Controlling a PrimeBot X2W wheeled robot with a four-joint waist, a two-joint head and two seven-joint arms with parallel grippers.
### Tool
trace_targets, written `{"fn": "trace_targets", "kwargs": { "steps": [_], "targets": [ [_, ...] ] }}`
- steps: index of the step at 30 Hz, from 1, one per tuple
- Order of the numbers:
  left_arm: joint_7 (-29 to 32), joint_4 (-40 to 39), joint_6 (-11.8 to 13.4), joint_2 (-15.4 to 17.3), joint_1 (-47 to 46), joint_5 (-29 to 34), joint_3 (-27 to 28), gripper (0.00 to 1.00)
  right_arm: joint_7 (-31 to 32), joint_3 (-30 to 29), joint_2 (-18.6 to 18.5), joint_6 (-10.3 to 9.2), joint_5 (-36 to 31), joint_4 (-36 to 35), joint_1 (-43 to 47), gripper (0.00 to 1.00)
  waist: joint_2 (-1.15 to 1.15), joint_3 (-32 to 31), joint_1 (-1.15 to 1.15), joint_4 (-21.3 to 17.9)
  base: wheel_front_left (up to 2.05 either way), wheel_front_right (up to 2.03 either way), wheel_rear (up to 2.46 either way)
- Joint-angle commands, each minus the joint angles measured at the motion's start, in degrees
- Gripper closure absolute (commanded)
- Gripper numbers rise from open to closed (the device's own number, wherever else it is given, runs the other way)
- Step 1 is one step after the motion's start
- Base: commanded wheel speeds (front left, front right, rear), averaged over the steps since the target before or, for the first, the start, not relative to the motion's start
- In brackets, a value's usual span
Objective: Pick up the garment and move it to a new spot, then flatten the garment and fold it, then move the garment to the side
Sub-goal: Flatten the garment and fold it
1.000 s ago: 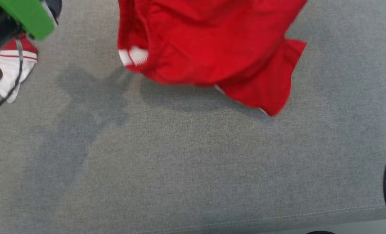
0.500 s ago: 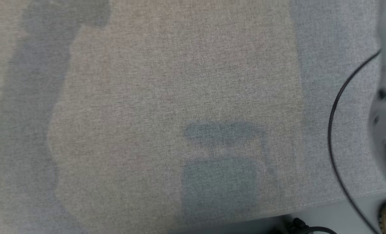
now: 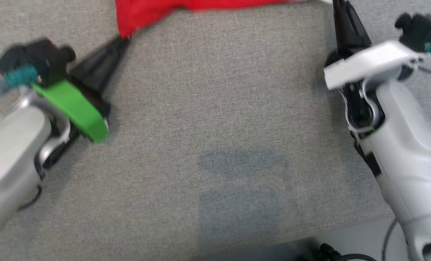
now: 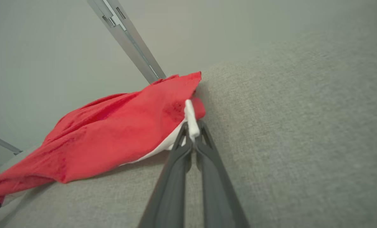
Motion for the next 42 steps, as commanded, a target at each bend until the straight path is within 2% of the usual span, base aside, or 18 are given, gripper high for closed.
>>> {"fn": "trace_targets", "kwargs": {
  "steps": [1, 8, 10, 14, 16, 19, 21, 23, 25, 27, 29, 32, 36, 41, 42],
  "targets": [
    [-0.18, -1.55, 0.09, 0.95, 2.2, -1.09, -0.39, 1.0, -0.12, 0.62, -1.41, 0.0, 1.22, -1.2, 2.43, 1.0, 0.0, -3.0, -0.01, 0.45, 0.0, 0.0, 0.0],
    [-0.18, -11.73, 0.13, 5.92, 17.76, -5.02, -0.03, 1.0, 3.36, 3.14, -12.07, -0.02, 12.13, -11.35, 21.01, 1.0, 0.0, -11.82, -0.01, 1.59, 0.0, 0.0, 0.0],
    [-0.18, -14.5, 0.9, 7.08, 22.74, -5.55, -0.24, 1.0, 5.26, 3.42, -15.14, -0.03, 14.95, -15.12, 27.27, 1.0, 0.0, -14.16, -0.01, 1.86, 0.0, 0.0, 0.0],
    [-0.18, -22.0, 5.2, 9.07, 32.45, -8.02, -1.18, 1.0, 8.1, 0.94, -21.74, -0.05, 20.23, -24.13, 40.03, 1.0, 0.0, -17.22, -0.01, 1.89, 0.0, 0.0, 0.0],
    [-0.18, -26.91, 7.72, 9.27, 37.01, -10.19, 0.38, 1.0, 9.01, -1.64, -24.48, -0.05, 22.81, -29.48, 45.76, 1.0, 0.0, -17.53, -0.01, 1.88, 0.0, 0.0, 0.0],
    [-0.18, -34.11, 8.99, 7.92, 43.66, -15.77, 5.99, 1.0, 9.43, -6.23, -27.3, -0.04, 24.16, -37.0, 51.1, 1.0, 0.0, -16.32, -0.01, 2.16, 0.0, 0.0, 0.0],
    [-0.19, -36.57, 9.32, 8.57, 45.31, -16.68, 8.46, 1.0, 10.31, -8.3, -27.12, -0.03, 24.61, -41.09, 51.46, 1.0, 0.0, -14.5, -0.01, 2.65, 0.0, 0.0, 0.0],
    [-0.19, -37.46, 9.36, 8.29, 45.57, -17.73, 9.49, 1.0, 10.94, -9.43, -26.65, -0.05, 24.64, -42.07, 50.39, 1.0, 0.0, -13.38, -0.01, 3.03, 0.0, 0.0, 0.0],
    [0.1, -37.98, 9.35, 8.72, 44.37, -18.59, 10.64, 1.0, 13.55, -9.61, -25.96, -0.03, 23.39, -43.5, 46.73, 1.0, 0.0, -11.17, -0.01, 3.88, 0.0, 0.0, 0.0],
    [0.73, -38.23, 9.32, 8.04, 42.19, -20.87, 12.52, 1.0, 17.03, -8.94, -23.77, -0.03, 22.79, -42.64, 40.93, 1.0, 0.0, -9.0, -0.01, 4.87, 0.0, 0.0, 0.0],
    [1.85, -37.81, 9.14, 7.13, 39.93, -23.54, 14.24, 1.0, 21.02, -8.08, -22.26, -0.03, 20.29, -39.59, 34.25, 1.0, 0.0, -7.04, -0.01, 6.18, 0.0, 0.0, 0.0],
    [4.69, -35.08, 9.27, 5.75, 35.38, -26.08, 16.05, 1.0, 26.76, -6.73, -18.12, 0.01, 16.75, -33.15, 23.58, 1.0, 0.0, -5.05, -0.01, 8.71, 0.0, 0.0, 0.0],
    [8.13, -28.51, 9.22, 1.02, 28.55, -29.65, 17.65, 1.0, 32.2, -6.38, -14.02, 0.01, 10.77, -23.73, 11.94, 1.0, 0.0, -3.61, -0.01, 12.86, 0.0, 0.0, 0.0],
    [12.36, -20.44, 8.6, -5.1, 20.61, -30.03, 16.57, 1.0, 35.91, -6.82, -11.98, 0.01, 3.99, -14.65, 1.57, 1.0, 0.0, -3.54, -0.01, 17.35, 0.0, 0.0, 0.0],
    [13.55, -17.65, 8.45, -7.32, 17.76, -29.92, 16.22, 1.0, 36.27, -7.8, -11.62, 0.01, 1.95, -11.54, -1.33, 1.0, 0.0, -3.75, -0.01, 18.86, 0.0, 0.0, 0.0]
  ]
}}
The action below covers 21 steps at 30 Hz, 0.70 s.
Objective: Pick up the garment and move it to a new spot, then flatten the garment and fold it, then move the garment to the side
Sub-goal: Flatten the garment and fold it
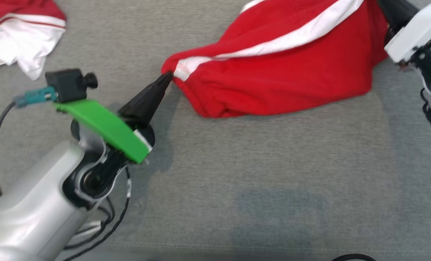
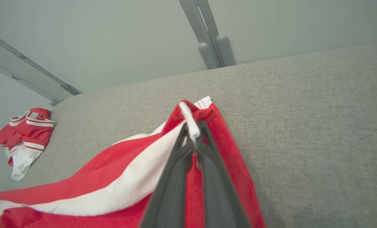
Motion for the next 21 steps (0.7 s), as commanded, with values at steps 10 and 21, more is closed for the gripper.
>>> {"fn": "trace_targets", "kwargs": {
  "steps": [10, 21],
  "targets": [
    [3.88, 10.68, -1.74, -7.51, -7.79, -1.0, -1.59, 1.0, -0.07, -2.36, 1.37, 0.02, -9.91, 12.63, -8.26, 1.0, 0.0, 1.59, 0.0, 8.48, 0.0, 0.0, 0.0],
    [7.28, 21.16, -5.12, -13.02, -13.92, 1.03, -4.57, 1.0, -2.76, -4.22, 2.78, 0.01, -15.57, 18.62, -10.87, 1.0, 0.0, 2.06, 0.0, 8.36, 0.0, 0.0, 0.0]
  ]
}}
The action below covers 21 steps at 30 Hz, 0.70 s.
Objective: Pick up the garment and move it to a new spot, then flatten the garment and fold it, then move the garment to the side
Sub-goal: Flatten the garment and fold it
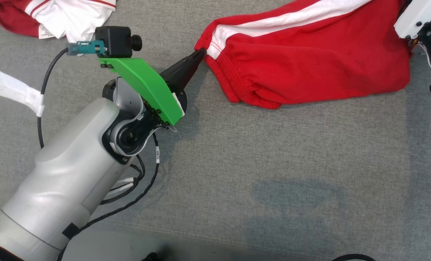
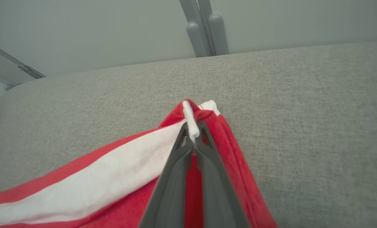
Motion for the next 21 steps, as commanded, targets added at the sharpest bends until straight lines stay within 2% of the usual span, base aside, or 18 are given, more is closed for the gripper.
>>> {"fn": "trace_targets", "kwargs": {
  "steps": [1, 2, 4, 5, 6, 7, 8, 11, 14, 19, 21],
  "targets": [
    [0.33, 1.05, -0.61, -0.51, -1.09, 0.38, -0.35, 0.96, -0.48, 0.04, 0.23, 0.01, -0.94, 0.58, -0.79, 1.0, 0.0, 0.06, 0.0, -0.34, 0.0, 0.0, 0.0],
    [0.33, 1.05, -0.61, -0.51, -1.09, 0.38, -0.35, 0.96, -0.48, 0.04, 0.23, 0.01, -0.94, 0.58, -0.79, 1.0, 0.0, 0.06, 0.0, -0.34, 0.0, 0.0, 0.0],
    [0.31, 2.03, -0.88, -0.68, -1.62, 0.86, -0.6, 0.8, -2.03, -0.46, 0.52, 0.0, -1.69, 1.02, -1.3, 1.0, 0.0, -0.03, 0.0, -0.72, 0.0, 0.0, 0.0],
    [0.27, 2.57, -1.03, -0.72, -1.66, 0.97, -0.68, 0.71, -2.39, -0.27, 1.06, 0.01, -1.99, 1.19, -1.42, 0.68, 0.0, -0.15, 0.0, -0.99, 0.0, 0.0, 0.0],
    [0.32, 2.93, -1.16, -0.65, -1.57, 1.13, -0.85, 0.6, -2.75, 0.47, 1.52, 0.01, -2.35, 1.12, -1.34, 0.0, 0.0, -0.32, 0.0, -1.29, 0.0, 0.0, 0.0],
    [0.13, 3.26, -1.28, -0.41, -1.3, 1.4, -0.95, 0.36, -2.9, 0.83, 1.62, 0.01, -2.72, 1.2, -1.2, 0.0, 0.0, -0.58, 0.0, -1.61, 0.0, 0.0, 0.0],
    [-0.23, 3.62, -1.22, 0.03, -0.95, 1.87, -1.08, 0.0, -3.05, 1.32, 1.57, 0.01, -3.02, 1.16, -1.03, 0.0, 0.0, -0.86, 0.0, -1.93, 0.0, 0.0, 0.0],
    [-2.28, 4.02, -0.72, 1.44, 0.34, 4.24, -1.67, 0.0, -3.19, 3.29, 1.87, 0.01, -2.18, -0.42, -0.11, 0.0, 0.0, -2.09, 0.0, -2.95, 0.0, 0.0, 0.0],
    [-6.02, 1.92, 0.59, 3.81, 2.08, 8.41, -2.75, 0.0, -2.59, 6.2, 0.01, 0.0, -2.57, -3.0, 1.58, 0.0, 0.0, -3.81, 0.0, -4.11, 0.0, 0.0, 0.0],
    [-13.74, -5.35, 5.48, 9.02, 7.56, 14.51, -3.65, 0.0, 3.53, 10.35, -3.64, 0.0, -1.96, -8.07, 5.02, 0.0, 0.0, -6.18, 0.0, -5.5, 0.0, 0.0, 0.0],
    [-17.26, -9.1, 8.39, 11.55, 9.73, 17.23, -3.01, 0.0, 6.27, 11.37, -6.02, -0.03, -1.81, -10.87, 5.85, 0.0, 0.0, -6.49, 0.0, -5.92, 0.0, 0.0, 0.0]
  ]
}}
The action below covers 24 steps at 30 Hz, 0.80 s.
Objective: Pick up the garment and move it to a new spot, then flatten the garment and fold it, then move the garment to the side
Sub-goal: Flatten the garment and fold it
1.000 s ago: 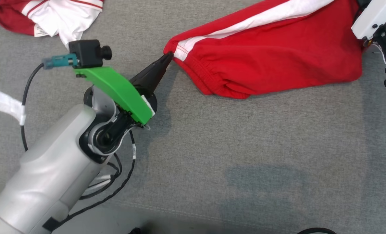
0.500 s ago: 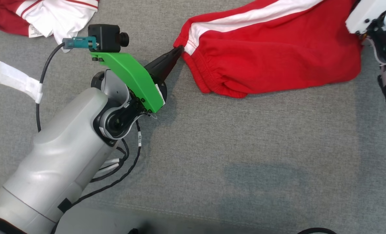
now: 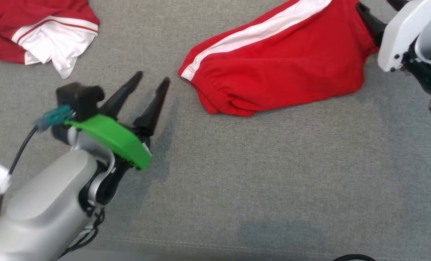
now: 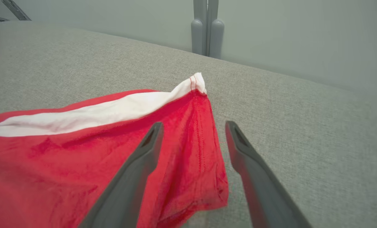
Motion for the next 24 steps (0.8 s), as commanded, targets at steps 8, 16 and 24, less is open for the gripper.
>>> {"fn": "trace_targets", "kwargs": {
  "steps": [8, 16, 24],
  "targets": [
    [-3.31, -13.01, 10.21, 0.18, 13.09, 13.68, 13.92, 0.0, 5.0, -1.0, -5.12, -0.06, -1.01, -4.64, 3.29, 0.0, 0.0, 1.5, 0.0, 1.08, 0.0, 0.0, 0.0],
    [-3.22, -12.37, 3.74, -12.64, 24.55, 29.34, 29.79, 0.0, 4.14, -4.65, -4.93, -0.05, -4.93, -0.68, 2.51, 0.0, 0.0, 4.82, 0.0, 6.27, 0.0, 0.0, 0.0],
    [-3.23, -5.71, -5.08, -22.3, 27.72, 38.79, 38.5, 0.0, 6.74, -9.6, -2.61, -0.06, -5.57, 6.32, 3.04, 0.0, 0.0, 4.66, 0.0, 9.78, 0.0, 0.0, 0.0]
  ]
}}
